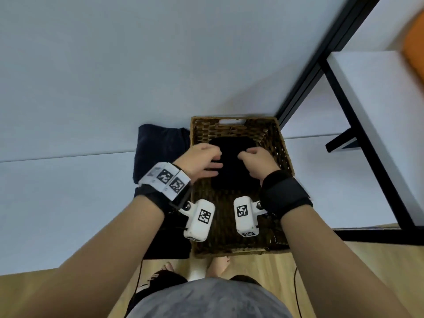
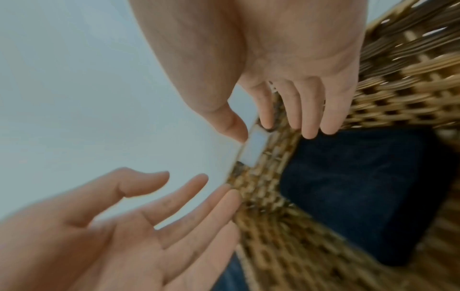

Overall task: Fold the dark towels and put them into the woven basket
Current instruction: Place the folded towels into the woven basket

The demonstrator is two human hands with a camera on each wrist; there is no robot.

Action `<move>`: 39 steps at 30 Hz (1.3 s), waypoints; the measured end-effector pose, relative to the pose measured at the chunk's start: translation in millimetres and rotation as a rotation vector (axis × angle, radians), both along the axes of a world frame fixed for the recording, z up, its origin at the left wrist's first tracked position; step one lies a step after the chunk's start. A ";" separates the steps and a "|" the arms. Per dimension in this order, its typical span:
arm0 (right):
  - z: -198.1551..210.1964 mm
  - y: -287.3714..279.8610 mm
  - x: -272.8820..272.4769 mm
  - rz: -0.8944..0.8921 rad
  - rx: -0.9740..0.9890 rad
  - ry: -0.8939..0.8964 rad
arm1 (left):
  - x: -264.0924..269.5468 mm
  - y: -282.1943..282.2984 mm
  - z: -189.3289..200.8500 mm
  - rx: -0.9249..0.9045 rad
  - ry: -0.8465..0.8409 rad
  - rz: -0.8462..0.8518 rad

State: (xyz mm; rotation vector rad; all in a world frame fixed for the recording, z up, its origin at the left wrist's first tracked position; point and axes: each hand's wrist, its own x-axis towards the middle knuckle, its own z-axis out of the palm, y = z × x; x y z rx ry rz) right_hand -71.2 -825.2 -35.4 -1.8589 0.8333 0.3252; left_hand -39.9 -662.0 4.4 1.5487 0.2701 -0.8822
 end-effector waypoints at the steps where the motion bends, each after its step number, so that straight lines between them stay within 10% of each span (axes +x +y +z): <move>1: 12.0 12.5 -1.8 -0.001 0.021 -0.047 | -2.9 17.5 12.5 -0.012 -0.060 -0.029; 7: 57.3 112.2 -23.9 0.073 0.181 -0.168 | -25.2 149.3 21.2 0.214 -0.245 0.026; 14: 8.1 202.5 -63.9 0.235 0.055 -0.058 | -63.7 236.6 -75.6 0.597 0.037 -0.135; 28: -44.4 225.6 -114.1 0.164 -0.101 0.147 | -77.9 219.9 -128.1 0.417 0.045 -0.094; 39: -56.3 243.9 -97.0 0.172 -0.146 0.176 | -80.7 272.3 -129.3 -0.060 0.397 0.157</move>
